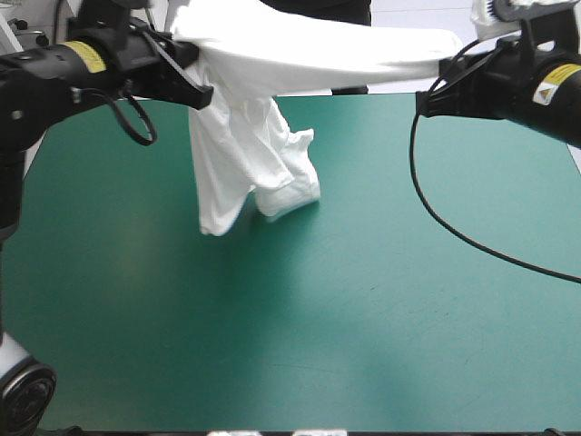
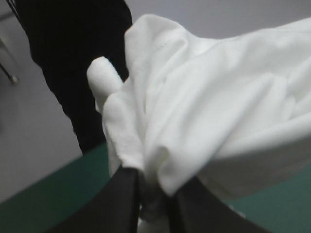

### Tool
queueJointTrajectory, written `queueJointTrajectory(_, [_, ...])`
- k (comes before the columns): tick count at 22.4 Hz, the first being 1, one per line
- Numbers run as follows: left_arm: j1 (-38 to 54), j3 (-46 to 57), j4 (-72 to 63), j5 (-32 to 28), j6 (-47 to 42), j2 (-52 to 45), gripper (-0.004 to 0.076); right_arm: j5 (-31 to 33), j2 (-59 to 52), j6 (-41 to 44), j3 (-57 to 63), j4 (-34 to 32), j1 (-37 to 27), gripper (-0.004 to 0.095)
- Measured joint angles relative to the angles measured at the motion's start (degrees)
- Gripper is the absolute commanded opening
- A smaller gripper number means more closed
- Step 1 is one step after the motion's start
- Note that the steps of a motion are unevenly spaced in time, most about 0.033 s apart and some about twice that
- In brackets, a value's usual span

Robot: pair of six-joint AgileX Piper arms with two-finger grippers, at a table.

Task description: Fold the cloth

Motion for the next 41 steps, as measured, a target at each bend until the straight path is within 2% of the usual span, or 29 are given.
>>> queueJointTrajectory(3, [0.0,-4.8,-0.6,-6.1,1.3,-3.7,-0.0009,-1.1,-0.4,-1.1,-8.2,1.0,0.0,-0.0017])
queueJointTrajectory(7, [0.0,-7.2,-2.0,-7.6,2.3,-5.8,-0.0009,-2.2,-0.6,-1.9,-13.6,2.3,0.3,-0.0017])
queueJointTrajectory(11, [0.0,-7.2,-3.2,-4.8,2.4,-7.4,-0.0009,1.2,-0.8,-1.8,-14.3,3.8,0.3,-0.0016])
queueJointTrajectory(13, [0.0,-7.2,-3.8,1.1,2.5,-8.8,-0.0009,6.1,-0.9,-0.2,-14.2,4.6,0.3,-0.0016])
queueJointTrajectory(17, [0.0,-4.3,-4.3,1.5,0.4,-12.3,-0.0009,6.3,-4.6,3.2,-8.4,9.6,0.3,-0.0016])
queueJointTrajectory(19, [0.0,3.6,-4.3,1.5,-0.5,-16.7,-0.0009,6.3,-8.9,4.7,-0.3,11.4,0.3,-0.0017])
queueJointTrajectory(21, [0.0,19.7,-3.8,1.4,-1.7,-21.9,-0.0009,6.2,-14.5,7.7,11.7,11.1,0.3,-0.0017])
queueJointTrajectory(25, [0.0,36.1,-2.0,1.1,-2.2,-23.3,-0.0009,3.4,-17.0,9.2,25.0,9.2,0.4,-0.0017])
queueJointTrajectory(28, [0.0,45.9,0.7,-3.0,-2.5,-21.1,-0.0009,-2.0,-15.5,9.8,32.9,7.7,0.4,-0.0017])
queueJointTrajectory(31, [0.0,53.1,6.0,-10.9,-4.8,-14.7,-0.0009,-9.6,-10.0,11.9,39.9,5.1,0.4,-0.0017])
queueJointTrajectory(33, [0.5,53.9,8.3,-13.9,-6.2,-9.0,-0.0009,-13.5,-4.3,12.9,41.6,3.4,0.4,-0.0017])
queueJointTrajectory(41, [4.5,54.1,4.1,-21.2,-6.1,9.2,-0.0009,-21.2,13.4,13.3,41.9,0.7,0.3,-0.0017])
